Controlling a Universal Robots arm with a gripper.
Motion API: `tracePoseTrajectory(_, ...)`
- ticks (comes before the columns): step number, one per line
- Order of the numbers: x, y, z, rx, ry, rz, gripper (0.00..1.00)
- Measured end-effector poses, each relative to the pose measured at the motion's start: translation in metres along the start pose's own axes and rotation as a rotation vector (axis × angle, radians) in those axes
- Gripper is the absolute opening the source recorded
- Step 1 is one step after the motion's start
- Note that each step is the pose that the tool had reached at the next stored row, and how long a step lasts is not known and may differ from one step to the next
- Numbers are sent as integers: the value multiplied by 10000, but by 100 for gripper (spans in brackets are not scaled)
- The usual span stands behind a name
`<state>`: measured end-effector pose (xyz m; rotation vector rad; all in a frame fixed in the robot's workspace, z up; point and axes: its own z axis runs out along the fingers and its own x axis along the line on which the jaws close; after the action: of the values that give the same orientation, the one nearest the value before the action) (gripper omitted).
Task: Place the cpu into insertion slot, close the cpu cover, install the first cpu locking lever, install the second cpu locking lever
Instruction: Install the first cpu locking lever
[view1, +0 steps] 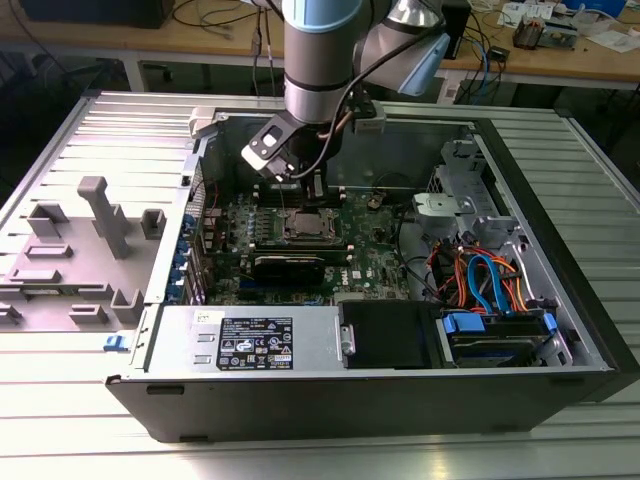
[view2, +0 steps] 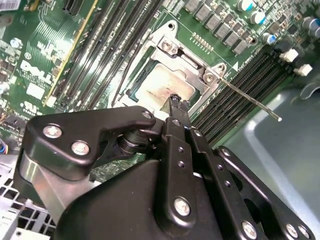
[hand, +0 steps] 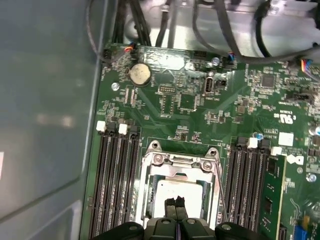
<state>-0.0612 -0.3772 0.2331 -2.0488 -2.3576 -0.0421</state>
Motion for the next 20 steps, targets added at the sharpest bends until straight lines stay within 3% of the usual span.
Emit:
tracePoseTrajectory(4,3,1,-91,5,4,-183,11)
tracePoseTrajectory(11,3,1,-92,49,15,-1575,11)
tracePoseTrajectory(20,3,1,-92,50,17,-1616,11)
